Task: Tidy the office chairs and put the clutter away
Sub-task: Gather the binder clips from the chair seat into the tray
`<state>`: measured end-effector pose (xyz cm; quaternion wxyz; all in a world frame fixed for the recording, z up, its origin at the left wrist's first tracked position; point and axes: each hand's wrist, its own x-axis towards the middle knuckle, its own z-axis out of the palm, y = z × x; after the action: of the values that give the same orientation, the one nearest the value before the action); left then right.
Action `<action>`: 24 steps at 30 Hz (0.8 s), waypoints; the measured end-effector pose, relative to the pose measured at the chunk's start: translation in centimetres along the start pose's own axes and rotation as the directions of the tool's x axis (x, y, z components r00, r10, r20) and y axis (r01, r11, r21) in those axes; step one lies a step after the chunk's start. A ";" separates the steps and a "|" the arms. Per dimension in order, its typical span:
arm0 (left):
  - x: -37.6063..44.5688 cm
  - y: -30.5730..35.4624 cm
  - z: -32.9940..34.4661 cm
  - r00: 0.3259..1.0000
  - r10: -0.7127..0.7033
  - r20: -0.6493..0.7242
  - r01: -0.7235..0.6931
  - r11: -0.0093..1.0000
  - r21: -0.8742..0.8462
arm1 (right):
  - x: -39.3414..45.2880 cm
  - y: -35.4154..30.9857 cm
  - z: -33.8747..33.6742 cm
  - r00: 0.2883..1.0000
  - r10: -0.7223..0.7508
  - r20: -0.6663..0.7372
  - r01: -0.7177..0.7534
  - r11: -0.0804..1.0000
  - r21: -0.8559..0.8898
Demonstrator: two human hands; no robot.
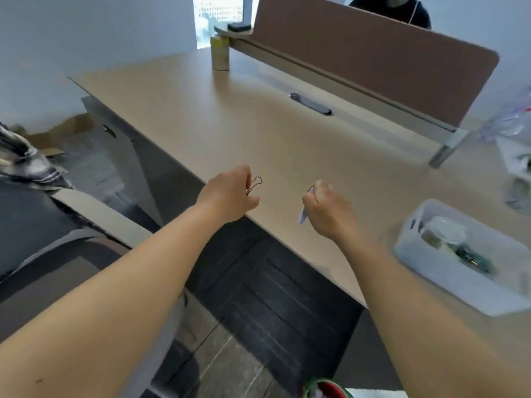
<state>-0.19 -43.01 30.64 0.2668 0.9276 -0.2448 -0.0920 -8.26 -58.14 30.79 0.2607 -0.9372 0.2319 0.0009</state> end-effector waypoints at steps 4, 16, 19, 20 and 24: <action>1.7 8.6 5.0 0.990 0.110 0.090 -0.108 0.994 -0.023 | -1.5 7.9 -5.1 0.994 0.089 -0.058 -0.086 0.995 0.051; 7.0 24.7 16.6 0.867 0.391 0.309 -0.378 0.920 -0.104 | -3.3 25.8 -12.0 0.802 0.509 -0.311 -0.507 0.857 0.095; 8.8 26.7 18.6 0.822 0.442 0.359 -0.433 0.895 -0.110 | -2.8 28.4 -12.2 0.731 0.620 -0.286 -0.631 0.773 0.063; 9.4 27.4 19.2 0.806 0.460 0.372 -0.452 0.885 -0.113 | -2.5 29.1 -12.2 0.713 0.647 -0.271 -0.660 0.749 0.053; 11.3 30.1 21.1 0.733 0.527 0.430 -0.531 0.839 -0.123 | -1.5 30.9 -12.1 0.683 0.695 -0.228 -0.722 0.690 -0.059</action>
<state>-9.02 -80.37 28.67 0.2143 0.7739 -0.5529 -0.2221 -24.45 -86.80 26.39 0.1487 -0.7860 0.5993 0.0304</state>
